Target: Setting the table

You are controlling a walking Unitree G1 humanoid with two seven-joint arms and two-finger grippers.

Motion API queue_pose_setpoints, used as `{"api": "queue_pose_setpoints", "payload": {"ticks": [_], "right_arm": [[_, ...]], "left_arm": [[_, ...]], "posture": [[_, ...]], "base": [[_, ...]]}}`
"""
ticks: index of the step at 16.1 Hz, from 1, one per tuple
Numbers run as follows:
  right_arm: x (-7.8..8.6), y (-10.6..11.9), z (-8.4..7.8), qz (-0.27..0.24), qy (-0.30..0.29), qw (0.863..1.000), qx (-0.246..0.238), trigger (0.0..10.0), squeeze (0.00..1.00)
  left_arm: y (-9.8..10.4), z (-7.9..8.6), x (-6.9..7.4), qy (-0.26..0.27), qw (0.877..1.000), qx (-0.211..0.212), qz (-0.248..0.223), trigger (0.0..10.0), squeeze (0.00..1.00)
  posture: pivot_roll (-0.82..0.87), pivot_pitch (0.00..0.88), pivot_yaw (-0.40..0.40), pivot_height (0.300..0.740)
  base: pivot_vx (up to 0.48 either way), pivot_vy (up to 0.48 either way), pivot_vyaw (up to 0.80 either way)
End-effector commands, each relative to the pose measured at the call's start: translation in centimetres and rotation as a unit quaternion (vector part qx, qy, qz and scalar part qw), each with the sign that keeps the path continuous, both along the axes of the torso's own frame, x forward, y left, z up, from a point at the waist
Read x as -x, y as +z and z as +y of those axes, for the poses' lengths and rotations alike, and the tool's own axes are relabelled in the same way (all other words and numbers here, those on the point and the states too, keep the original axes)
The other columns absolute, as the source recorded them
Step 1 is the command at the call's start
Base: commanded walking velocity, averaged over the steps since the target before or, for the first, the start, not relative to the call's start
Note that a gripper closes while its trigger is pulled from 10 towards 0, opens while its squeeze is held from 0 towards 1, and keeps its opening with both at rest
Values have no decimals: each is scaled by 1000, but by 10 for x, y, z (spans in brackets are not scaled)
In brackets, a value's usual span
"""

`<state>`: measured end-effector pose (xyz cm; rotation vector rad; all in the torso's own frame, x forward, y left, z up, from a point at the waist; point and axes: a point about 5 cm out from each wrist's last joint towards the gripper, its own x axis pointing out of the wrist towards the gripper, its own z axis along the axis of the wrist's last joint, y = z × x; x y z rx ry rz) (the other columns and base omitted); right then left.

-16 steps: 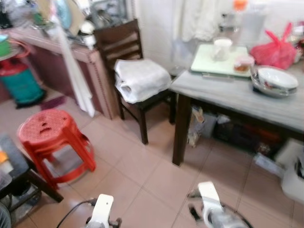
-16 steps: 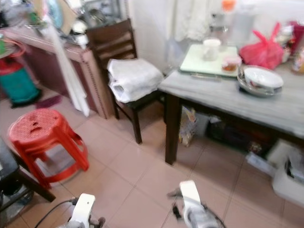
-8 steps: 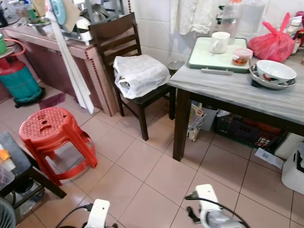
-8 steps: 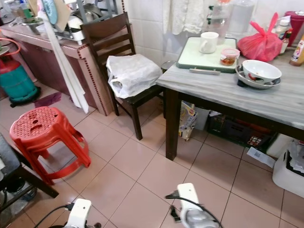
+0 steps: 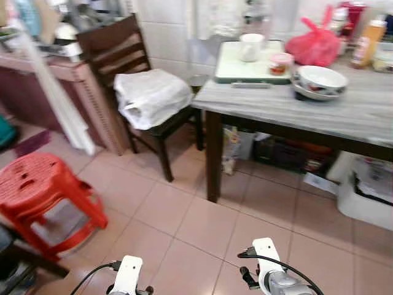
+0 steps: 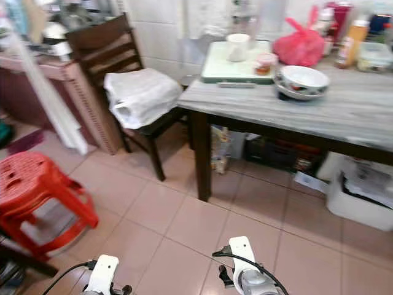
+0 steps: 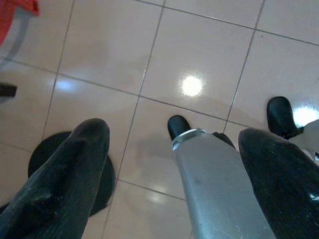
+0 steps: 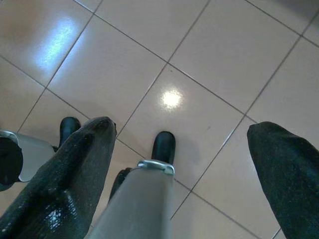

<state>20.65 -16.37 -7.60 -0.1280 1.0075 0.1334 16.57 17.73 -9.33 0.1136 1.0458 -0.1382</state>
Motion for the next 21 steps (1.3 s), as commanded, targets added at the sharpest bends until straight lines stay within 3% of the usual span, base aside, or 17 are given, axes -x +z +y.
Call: {"api": "queue_pose_setpoints", "payload": {"ticks": [1, 5, 12, 18, 21], "right_arm": [[0, 0, 2, 1, 0, 1000, 2, 10000, 0], [0, 0, 2, 1, 3, 1000, 5, 10000, 0], [1, -1, 1, 2, 9, 1000, 10, 10000, 0], [1, -1, 1, 2, 14, 1000, 12, 10000, 0], [1, -1, 1, 0, 19, 1000, 13, 10000, 0]], "left_arm": [[1, 5, 0, -3, 1000, -5, 1, 10000, 0], [0, 5, 1, -4, 1000, -8, 6, 10000, 0], [-1, 5, 3, -5, 1000, -6, 9, 10000, 0], [-1, 6, 4, -6, 1000, -11, 10, 10000, 0], [-1, 5, 4, 13, 1000, -3, 3, 10000, 0]], "posture": [[-48, 0, 80, 740], [-52, 0, 79, 740], [-50, 0, 74, 740], [-54, 0, 71, 740], [-52, 0, 69, 740]], "base": [[0, 0, -781], [0, -247, -716], [0, -463, 0], [0, -480, -748], [0, -281, 0]]}}
